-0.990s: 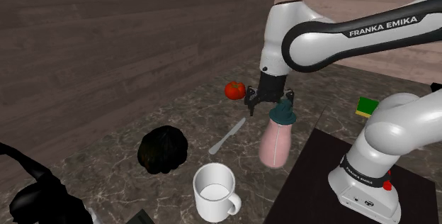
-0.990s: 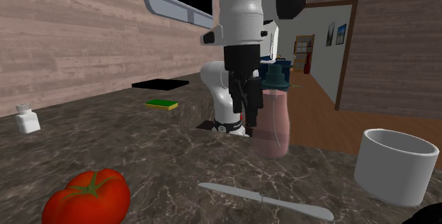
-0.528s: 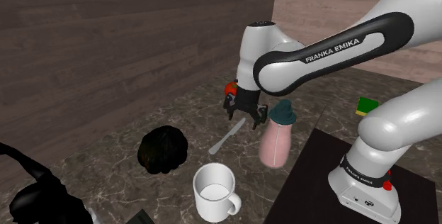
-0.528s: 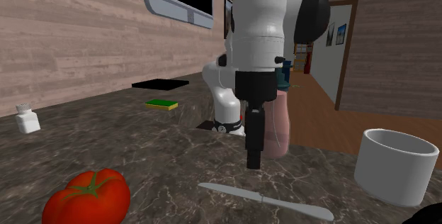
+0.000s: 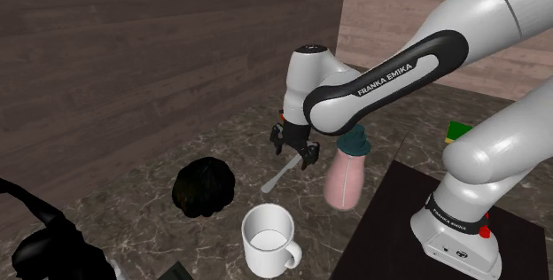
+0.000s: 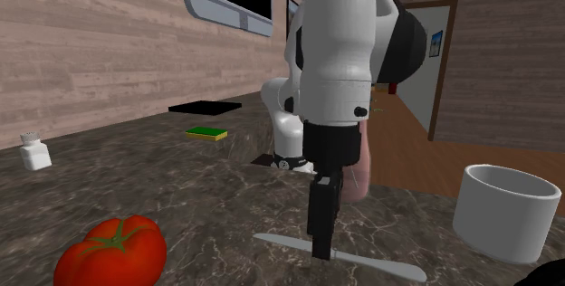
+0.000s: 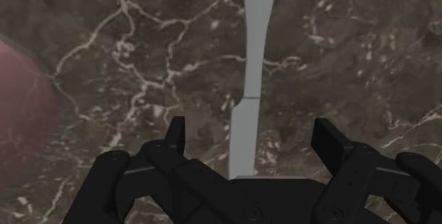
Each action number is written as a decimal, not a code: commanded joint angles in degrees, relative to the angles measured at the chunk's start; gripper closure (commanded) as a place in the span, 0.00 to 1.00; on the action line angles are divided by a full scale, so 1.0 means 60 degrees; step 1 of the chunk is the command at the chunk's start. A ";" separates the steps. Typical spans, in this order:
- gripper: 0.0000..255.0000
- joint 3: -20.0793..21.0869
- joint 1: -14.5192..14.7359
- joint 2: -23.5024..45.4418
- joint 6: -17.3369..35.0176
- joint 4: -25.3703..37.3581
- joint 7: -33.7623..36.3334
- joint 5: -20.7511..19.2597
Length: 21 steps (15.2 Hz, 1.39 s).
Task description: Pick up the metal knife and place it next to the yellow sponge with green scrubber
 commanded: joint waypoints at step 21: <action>1.00 0.0072 -0.0056 0.0085 0.0105 -0.0019 0.0047 -0.0050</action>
